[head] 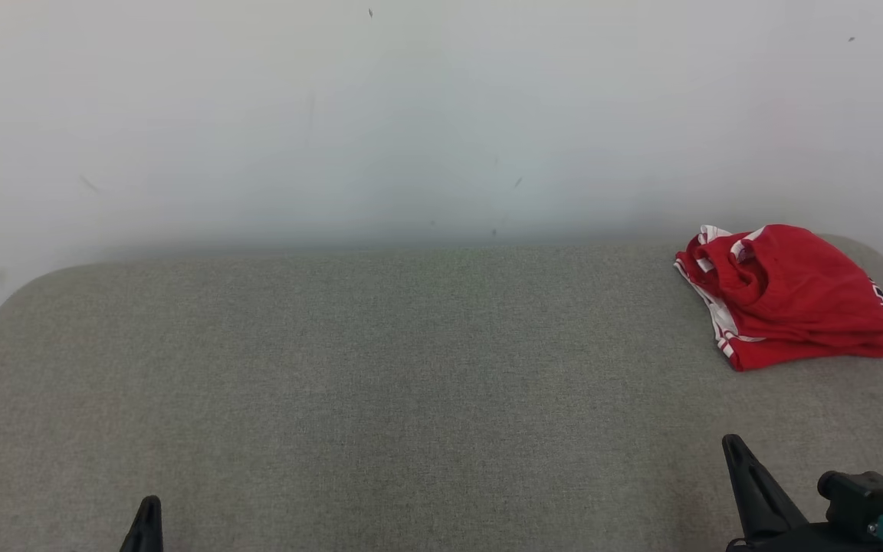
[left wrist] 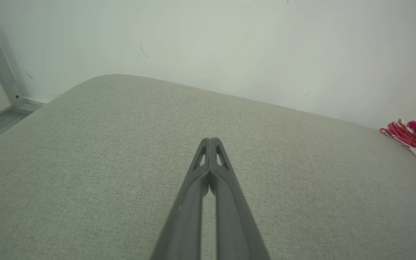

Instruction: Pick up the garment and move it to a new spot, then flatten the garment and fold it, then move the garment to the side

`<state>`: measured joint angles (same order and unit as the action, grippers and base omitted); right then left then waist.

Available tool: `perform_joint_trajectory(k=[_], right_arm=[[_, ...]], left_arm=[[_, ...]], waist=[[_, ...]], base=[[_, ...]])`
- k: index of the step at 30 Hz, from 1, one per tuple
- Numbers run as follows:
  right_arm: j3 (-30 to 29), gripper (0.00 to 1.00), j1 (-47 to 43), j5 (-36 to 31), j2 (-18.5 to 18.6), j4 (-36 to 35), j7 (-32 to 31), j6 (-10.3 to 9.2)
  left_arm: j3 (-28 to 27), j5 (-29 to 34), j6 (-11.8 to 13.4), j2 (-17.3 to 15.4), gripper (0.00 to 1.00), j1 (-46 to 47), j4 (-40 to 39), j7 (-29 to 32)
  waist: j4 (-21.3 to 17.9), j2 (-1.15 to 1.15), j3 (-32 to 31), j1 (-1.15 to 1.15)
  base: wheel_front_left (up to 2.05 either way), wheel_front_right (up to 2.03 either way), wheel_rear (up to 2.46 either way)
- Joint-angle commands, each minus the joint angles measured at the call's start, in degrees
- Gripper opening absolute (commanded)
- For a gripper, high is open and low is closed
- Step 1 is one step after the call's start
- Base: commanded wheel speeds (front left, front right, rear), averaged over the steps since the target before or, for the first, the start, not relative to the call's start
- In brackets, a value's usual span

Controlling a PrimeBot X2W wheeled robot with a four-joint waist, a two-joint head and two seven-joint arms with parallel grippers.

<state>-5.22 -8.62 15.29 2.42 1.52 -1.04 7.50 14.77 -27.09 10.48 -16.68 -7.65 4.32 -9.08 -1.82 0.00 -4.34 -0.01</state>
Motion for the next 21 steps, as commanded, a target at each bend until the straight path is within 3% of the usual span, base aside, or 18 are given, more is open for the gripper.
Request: perform_joint_trajectory(k=[1,21], right_arm=[[-0.8,0.0,2.4,3.3,0.2,-0.1,-0.5,0.0],[-3.4,0.0,7.7,21.1,0.3,5.1,-4.2,0.0]], left_arm=[[-1.1,-2.8,-0.9,-0.1,0.0,2.0,-0.1,0.1],[-4.0,-18.7,-5.2,3.3,0.0,6.4,3.5,1.5]], waist=[[0.0,0.0,0.1,0.0],[0.3,0.0,0.9,0.0]], base=[[0.0,0.0,0.0],[0.0,0.0,0.0]])
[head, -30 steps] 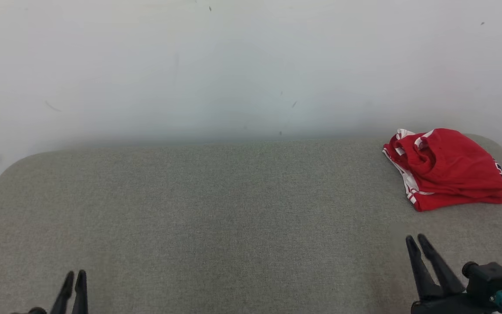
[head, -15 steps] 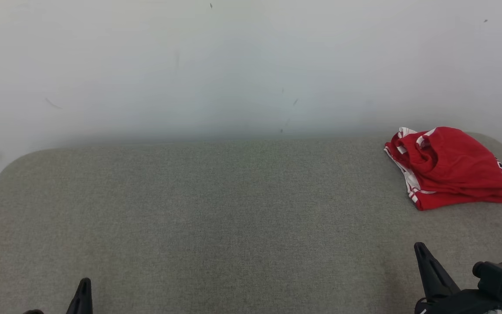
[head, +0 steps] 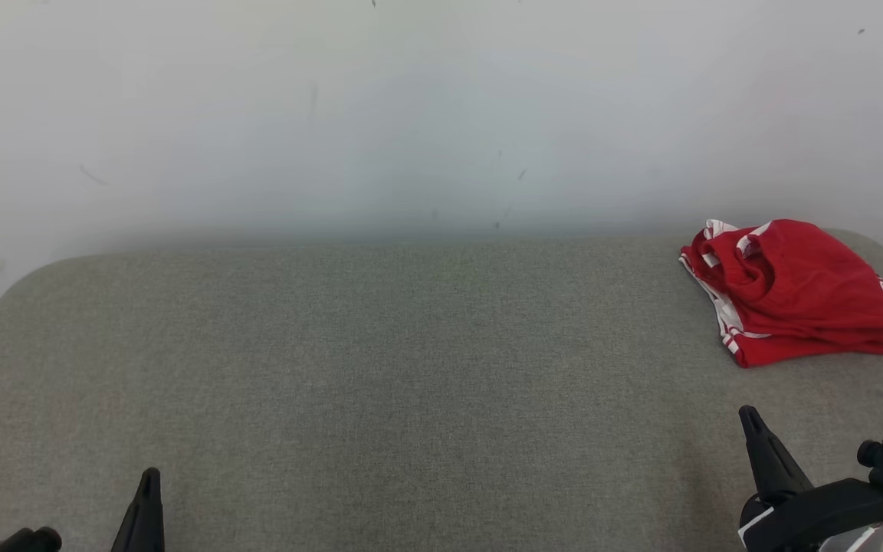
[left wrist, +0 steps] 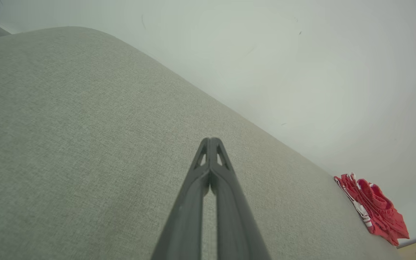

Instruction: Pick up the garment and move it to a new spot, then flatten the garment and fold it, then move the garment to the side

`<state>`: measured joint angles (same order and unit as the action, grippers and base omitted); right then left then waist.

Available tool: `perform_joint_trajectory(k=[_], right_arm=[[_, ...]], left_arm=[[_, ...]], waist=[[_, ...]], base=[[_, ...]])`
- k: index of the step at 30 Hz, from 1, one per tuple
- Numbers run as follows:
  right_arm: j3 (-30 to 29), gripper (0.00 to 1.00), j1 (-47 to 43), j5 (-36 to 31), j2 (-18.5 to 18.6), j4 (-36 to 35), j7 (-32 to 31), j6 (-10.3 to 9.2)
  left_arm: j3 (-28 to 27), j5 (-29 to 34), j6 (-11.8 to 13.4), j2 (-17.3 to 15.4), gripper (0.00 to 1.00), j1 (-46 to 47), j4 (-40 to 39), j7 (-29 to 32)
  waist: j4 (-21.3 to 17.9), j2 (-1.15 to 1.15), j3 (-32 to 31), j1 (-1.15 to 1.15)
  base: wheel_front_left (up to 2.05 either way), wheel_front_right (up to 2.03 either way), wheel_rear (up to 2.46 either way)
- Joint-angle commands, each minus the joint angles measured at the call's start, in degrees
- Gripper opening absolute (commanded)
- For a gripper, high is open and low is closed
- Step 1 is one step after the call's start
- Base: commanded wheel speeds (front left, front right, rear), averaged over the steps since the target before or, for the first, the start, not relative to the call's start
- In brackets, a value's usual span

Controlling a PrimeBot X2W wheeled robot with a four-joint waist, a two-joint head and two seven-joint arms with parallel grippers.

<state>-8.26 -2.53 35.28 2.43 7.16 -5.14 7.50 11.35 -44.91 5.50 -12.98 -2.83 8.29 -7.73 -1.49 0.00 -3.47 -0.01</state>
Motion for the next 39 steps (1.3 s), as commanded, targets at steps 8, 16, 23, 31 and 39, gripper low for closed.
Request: perform_joint_trajectory(k=[8,16,23,31,39], right_arm=[[-1.4,0.0,3.6,7.5,0.3,1.4,-1.4,0.0],[-2.2,0.0,5.4,13.4,0.4,3.2,-2.7,-0.01],[-2.9,0.0,6.8,18.1,0.5,4.6,-3.7,-0.01],[-3.6,0.0,8.2,22.6,0.6,6.0,-4.6,-0.01],[-4.2,0.0,9.6,27.4,0.7,7.4,-5.6,-0.01]], left_arm=[[-1.7,-6.6,-1.8,0.9,0.0,3.1,0.7,0.6],[-2.7,-11.9,-3.3,2.0,0.0,4.5,1.9,1.1],[-3.5,-16.3,-4.4,3.0,0.0,5.7,2.8,1.5],[-4.2,-20.3,-5.5,3.9,0.0,6.7,3.7,1.8],[-4.9,-24.5,-6.7,4.8,0.0,7.9,4.6,2.1]], waist=[[0.1,0.0,0.3,0.0],[0.3,0.0,0.7,0.0],[0.4,0.0,1.0,0.0],[0.5,0.0,1.3,0.0],[0.6,0.0,1.6,0.0]], base=[[0.0,0.0,0.0],[0.0,0.0,0.0],[0.0,0.0,0.0],[0.0,0.0,0.0],[0.0,0.0,0.0]])
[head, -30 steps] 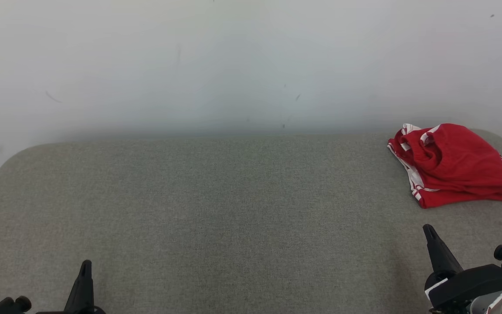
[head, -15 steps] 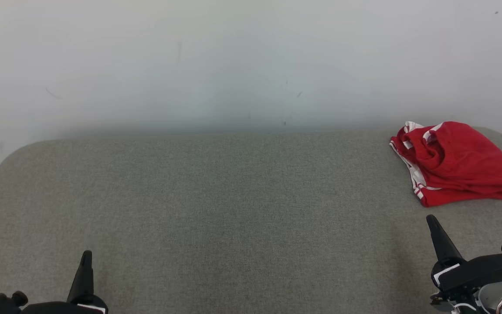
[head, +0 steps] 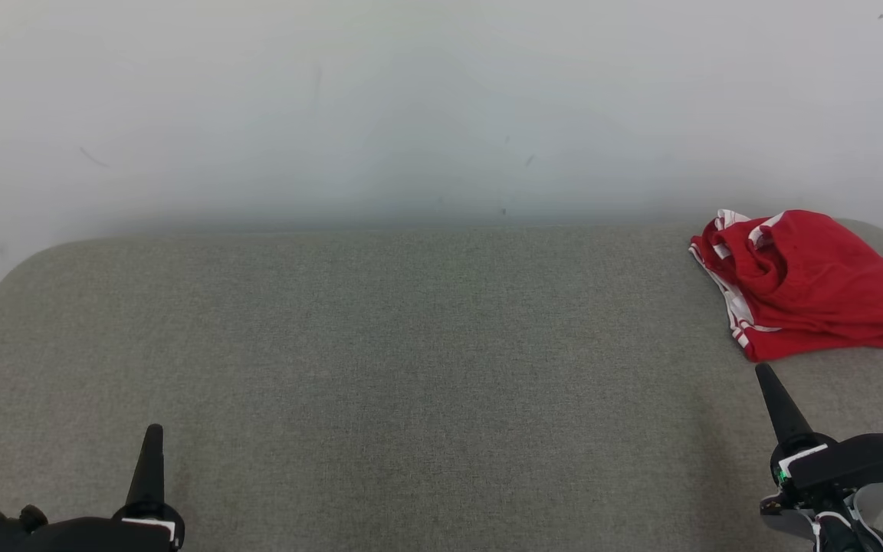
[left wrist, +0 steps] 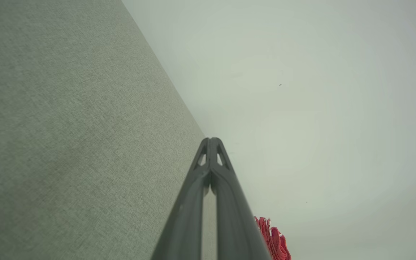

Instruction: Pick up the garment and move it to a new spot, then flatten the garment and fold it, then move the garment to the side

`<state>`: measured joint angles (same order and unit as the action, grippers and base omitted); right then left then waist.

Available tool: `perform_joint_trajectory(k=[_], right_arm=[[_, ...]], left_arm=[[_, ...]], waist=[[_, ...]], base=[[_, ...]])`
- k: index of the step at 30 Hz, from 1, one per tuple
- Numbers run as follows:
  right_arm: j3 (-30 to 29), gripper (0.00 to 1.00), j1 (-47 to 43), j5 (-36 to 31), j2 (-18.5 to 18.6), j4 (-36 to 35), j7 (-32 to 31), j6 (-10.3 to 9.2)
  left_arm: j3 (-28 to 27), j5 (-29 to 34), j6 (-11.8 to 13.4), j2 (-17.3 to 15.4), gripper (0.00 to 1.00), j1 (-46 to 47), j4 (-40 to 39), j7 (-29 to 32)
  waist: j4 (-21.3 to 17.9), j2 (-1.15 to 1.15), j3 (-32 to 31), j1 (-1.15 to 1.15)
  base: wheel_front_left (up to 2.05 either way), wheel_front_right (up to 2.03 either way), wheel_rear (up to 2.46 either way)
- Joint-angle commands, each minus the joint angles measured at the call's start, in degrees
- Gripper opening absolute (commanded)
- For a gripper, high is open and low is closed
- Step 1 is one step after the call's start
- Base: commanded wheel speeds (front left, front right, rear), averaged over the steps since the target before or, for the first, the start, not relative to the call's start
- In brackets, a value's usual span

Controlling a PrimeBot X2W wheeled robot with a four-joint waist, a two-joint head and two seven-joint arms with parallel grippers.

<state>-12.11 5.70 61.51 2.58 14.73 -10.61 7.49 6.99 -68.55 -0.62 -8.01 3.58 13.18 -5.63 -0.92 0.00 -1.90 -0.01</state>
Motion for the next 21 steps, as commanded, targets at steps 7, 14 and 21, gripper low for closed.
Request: perform_joint_trajectory(k=[7,14,21], right_arm=[[-0.9,0.0,2.6,5.1,0.6,1.0,-1.0,0.01],[-1.5,0.0,3.7,8.8,0.7,2.1,-1.7,0.01],[-1.9,0.0,4.7,12.3,0.7,3.2,-2.4,0.0]], left_arm=[[-1.2,-4.3,-1.5,0.6,0.0,2.4,0.5,0.4],[-1.8,-7.7,-2.4,1.3,0.0,3.2,1.3,0.6],[-2.3,-10.9,-3.2,2.0,0.0,4.0,1.9,0.9]], waist=[[0.1,0.0,0.3,0.0],[0.2,0.0,0.6,0.0],[0.3,0.0,0.9,0.0]], base=[[0.0,0.0,0.0],[0.0,0.0,0.0],[0.0,0.0,0.0]])
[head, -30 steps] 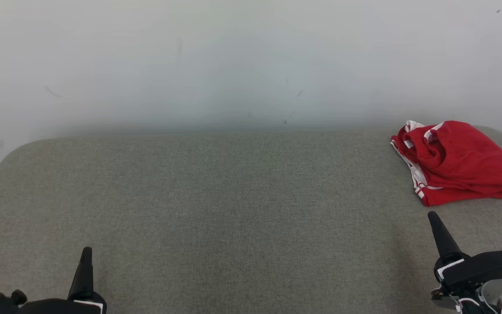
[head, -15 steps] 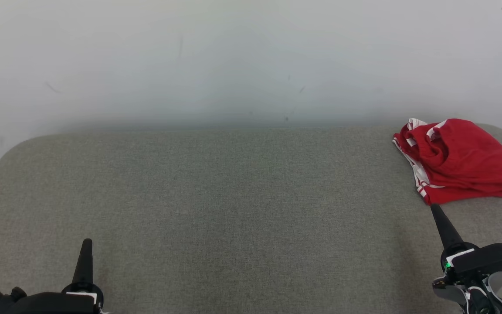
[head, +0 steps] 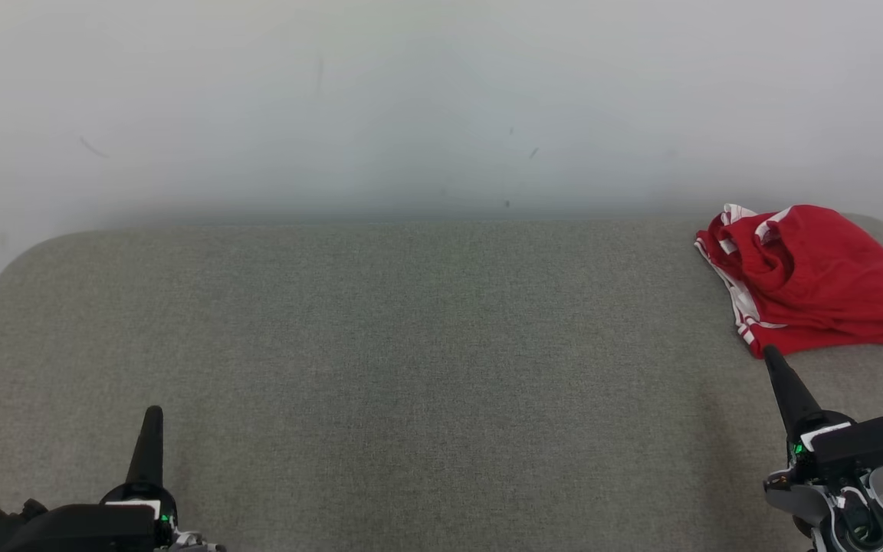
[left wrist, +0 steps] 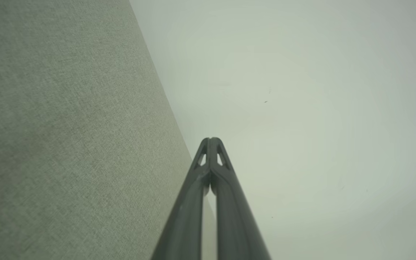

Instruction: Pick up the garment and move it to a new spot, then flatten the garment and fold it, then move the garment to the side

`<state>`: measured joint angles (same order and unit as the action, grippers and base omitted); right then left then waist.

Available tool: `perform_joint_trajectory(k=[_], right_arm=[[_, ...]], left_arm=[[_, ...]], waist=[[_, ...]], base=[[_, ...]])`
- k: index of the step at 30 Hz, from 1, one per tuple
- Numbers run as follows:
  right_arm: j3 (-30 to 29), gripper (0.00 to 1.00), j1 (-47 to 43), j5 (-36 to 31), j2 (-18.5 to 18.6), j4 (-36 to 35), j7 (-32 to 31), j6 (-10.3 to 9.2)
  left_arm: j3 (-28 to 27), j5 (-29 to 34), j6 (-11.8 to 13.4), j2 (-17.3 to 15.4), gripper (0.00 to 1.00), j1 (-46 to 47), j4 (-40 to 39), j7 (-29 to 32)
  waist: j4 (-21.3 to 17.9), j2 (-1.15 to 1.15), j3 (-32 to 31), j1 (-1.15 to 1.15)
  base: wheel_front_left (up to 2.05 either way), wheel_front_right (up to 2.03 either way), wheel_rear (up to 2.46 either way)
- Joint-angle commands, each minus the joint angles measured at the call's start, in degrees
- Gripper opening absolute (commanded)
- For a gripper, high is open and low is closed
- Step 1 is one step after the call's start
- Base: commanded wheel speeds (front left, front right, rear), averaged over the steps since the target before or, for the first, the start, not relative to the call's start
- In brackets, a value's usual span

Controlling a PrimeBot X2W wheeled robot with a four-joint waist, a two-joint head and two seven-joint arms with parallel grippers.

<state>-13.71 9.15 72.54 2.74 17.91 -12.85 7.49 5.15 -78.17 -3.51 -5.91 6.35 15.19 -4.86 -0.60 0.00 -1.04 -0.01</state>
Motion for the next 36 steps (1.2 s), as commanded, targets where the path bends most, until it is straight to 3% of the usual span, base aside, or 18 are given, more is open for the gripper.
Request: perform_joint_trajectory(k=[1,36], right_arm=[[-0.4,0.0,1.4,1.6,0.5,0.1,-0.3,0.0],[-2.5,0.0,5.7,16.1,0.8,4.6,-3.3,0.0]], left_arm=[[-0.6,-1.6,-0.4,0.0,0.0,1.4,0.0,0.2],[-2.8,-14.6,-4.0,2.9,0.0,4.6,3.0,1.3]], waist=[[0.0,0.0,0.1,0.0],[0.6,0.0,1.5,0.01]], base=[[0.0,0.0,0.0],[0.0,0.0,0.0]])
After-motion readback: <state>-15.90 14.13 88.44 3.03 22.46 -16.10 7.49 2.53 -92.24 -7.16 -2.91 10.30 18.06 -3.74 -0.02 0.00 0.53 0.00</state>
